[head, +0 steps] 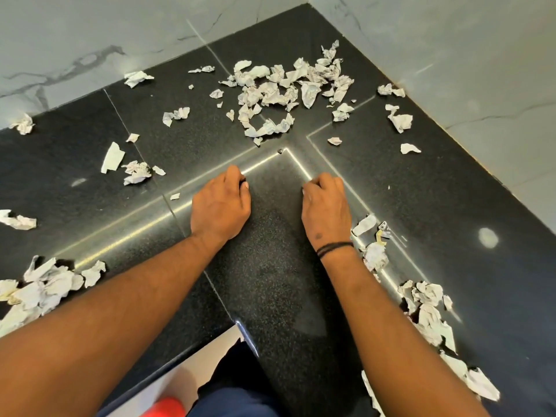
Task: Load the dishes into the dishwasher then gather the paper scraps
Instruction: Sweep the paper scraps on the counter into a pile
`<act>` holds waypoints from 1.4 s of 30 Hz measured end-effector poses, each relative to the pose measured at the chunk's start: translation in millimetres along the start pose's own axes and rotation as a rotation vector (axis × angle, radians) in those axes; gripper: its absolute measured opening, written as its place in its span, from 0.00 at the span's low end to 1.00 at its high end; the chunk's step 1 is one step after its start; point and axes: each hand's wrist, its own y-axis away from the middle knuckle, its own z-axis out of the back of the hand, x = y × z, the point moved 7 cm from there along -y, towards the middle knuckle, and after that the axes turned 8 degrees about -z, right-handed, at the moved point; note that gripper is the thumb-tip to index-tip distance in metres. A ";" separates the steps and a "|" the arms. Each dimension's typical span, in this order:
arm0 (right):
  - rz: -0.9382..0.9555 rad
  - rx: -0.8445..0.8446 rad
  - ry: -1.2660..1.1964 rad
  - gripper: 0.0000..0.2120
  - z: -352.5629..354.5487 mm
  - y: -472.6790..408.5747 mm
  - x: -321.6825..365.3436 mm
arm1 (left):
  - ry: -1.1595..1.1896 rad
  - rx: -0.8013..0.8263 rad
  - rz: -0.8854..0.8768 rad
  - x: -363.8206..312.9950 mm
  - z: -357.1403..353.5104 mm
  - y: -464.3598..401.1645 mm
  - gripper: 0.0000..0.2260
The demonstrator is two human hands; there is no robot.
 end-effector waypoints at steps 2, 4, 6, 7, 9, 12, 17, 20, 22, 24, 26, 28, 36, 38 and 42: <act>-0.045 0.019 -0.008 0.09 11.6 19.9 -15.2 | 0.003 -0.002 -0.003 -0.8 0.2 -0.2 0.08; -0.100 0.058 -0.014 0.09 19.2 31.1 -21.7 | 0.006 -0.001 -0.009 -1.3 0.4 -0.2 0.08; -0.140 0.102 -0.015 0.08 22.2 28.4 -15.6 | 0.004 -0.002 -0.008 -0.8 0.4 -0.3 0.08; -0.131 0.113 -0.027 0.07 22.3 21.2 -7.4 | 0.004 -0.005 -0.006 -0.6 0.4 -0.4 0.08; -0.027 0.129 -0.055 0.07 18.3 -0.2 19.3 | 0.010 -0.004 -0.001 -0.7 0.1 -0.3 0.07; 0.152 0.224 -0.020 0.14 -11.1 -36.5 60.6 | 0.009 0.001 0.011 -0.4 -0.2 -0.7 0.07; 0.210 0.282 0.157 0.10 -43.8 -41.9 58.9 | -0.006 -0.014 0.005 -0.1 -1.5 0.3 0.07; 0.147 0.183 0.082 0.03 -27.3 -15.2 42.3 | -0.008 -0.008 0.003 0.3 -2.5 -0.2 0.07; 0.077 0.154 0.046 0.05 -17.4 9.2 30.3 | -0.009 -0.005 0.004 0.9 -1.0 -1.0 0.07; 0.011 0.143 0.021 0.09 -6.9 35.4 18.8 | 0.002 0.002 0.005 0.9 -1.2 -0.3 0.07; -0.031 0.126 0.000 0.08 4.0 53.5 12.4 | 0.004 -0.002 -0.003 0.2 -0.9 0.2 0.07; -0.073 0.108 -0.018 0.06 13.1 56.1 9.8 | -0.003 -0.009 -0.017 -0.7 -0.2 0.0 0.07; -0.111 0.237 0.071 0.27 2.0 -65.4 -3.4 | 0.008 0.000 -0.005 -1.0 0.7 0.3 0.07; -0.160 0.343 0.083 0.30 -12.0 -78.9 -17.2 | 0.007 0.004 -0.005 -1.2 0.8 0.3 0.07; -0.118 0.358 0.196 0.28 -22.2 -42.1 -14.1 | 0.010 0.006 -0.001 -0.7 0.8 0.4 0.07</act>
